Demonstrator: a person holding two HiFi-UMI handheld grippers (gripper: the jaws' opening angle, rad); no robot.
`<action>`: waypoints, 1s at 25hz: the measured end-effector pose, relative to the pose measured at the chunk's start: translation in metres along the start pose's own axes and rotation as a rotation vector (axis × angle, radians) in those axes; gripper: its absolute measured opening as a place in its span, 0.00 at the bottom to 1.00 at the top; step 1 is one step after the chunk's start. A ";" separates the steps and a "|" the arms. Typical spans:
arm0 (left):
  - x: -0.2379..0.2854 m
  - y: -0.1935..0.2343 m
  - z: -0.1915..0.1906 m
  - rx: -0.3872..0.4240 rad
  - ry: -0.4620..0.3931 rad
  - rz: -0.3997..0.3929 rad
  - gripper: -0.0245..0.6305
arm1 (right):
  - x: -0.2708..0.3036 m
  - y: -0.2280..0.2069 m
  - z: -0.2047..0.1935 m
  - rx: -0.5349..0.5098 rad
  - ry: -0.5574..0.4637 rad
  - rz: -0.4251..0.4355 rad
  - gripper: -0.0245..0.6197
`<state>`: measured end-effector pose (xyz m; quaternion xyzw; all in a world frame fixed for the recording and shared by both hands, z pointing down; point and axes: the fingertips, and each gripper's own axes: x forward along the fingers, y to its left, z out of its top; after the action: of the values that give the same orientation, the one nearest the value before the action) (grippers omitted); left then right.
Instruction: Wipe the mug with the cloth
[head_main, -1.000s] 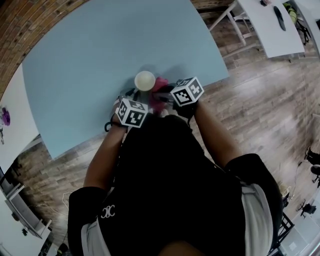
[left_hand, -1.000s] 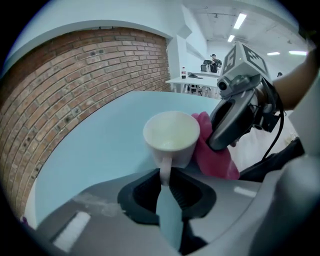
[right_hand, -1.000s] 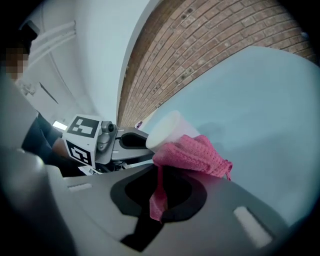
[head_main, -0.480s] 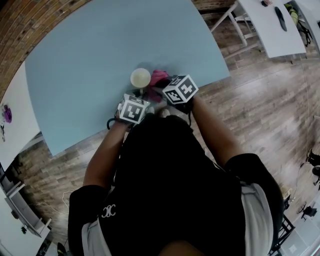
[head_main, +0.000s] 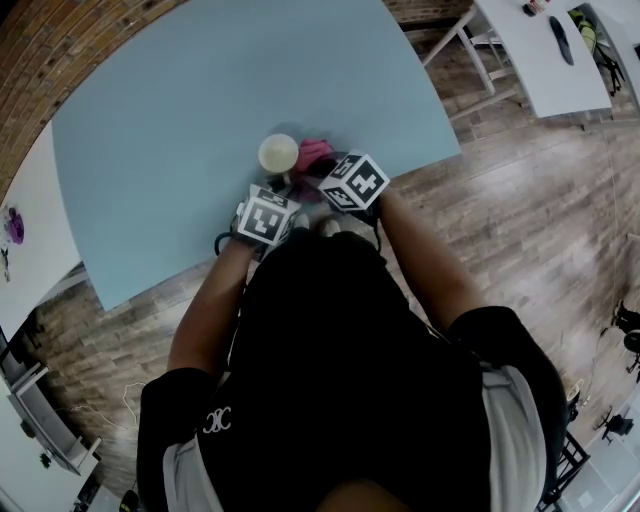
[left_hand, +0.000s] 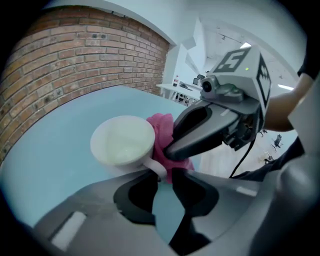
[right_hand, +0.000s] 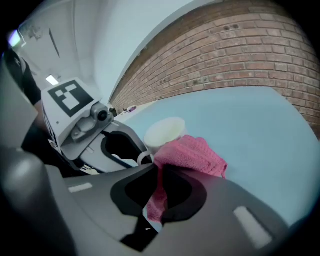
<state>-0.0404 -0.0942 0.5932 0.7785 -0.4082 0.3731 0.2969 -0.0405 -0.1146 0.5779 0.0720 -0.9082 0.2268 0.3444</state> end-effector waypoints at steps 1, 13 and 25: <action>-0.001 -0.002 -0.002 0.016 0.002 -0.009 0.23 | -0.001 -0.004 0.002 0.016 -0.016 -0.008 0.09; -0.034 0.076 -0.022 0.146 -0.098 0.129 0.63 | -0.001 -0.015 0.012 0.061 -0.050 -0.048 0.10; -0.001 0.071 0.025 0.402 -0.104 -0.204 0.78 | 0.005 -0.016 0.011 0.142 -0.017 -0.042 0.10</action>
<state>-0.0928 -0.1476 0.5898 0.8773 -0.2597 0.3743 0.1507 -0.0462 -0.1339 0.5793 0.1170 -0.8910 0.2828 0.3353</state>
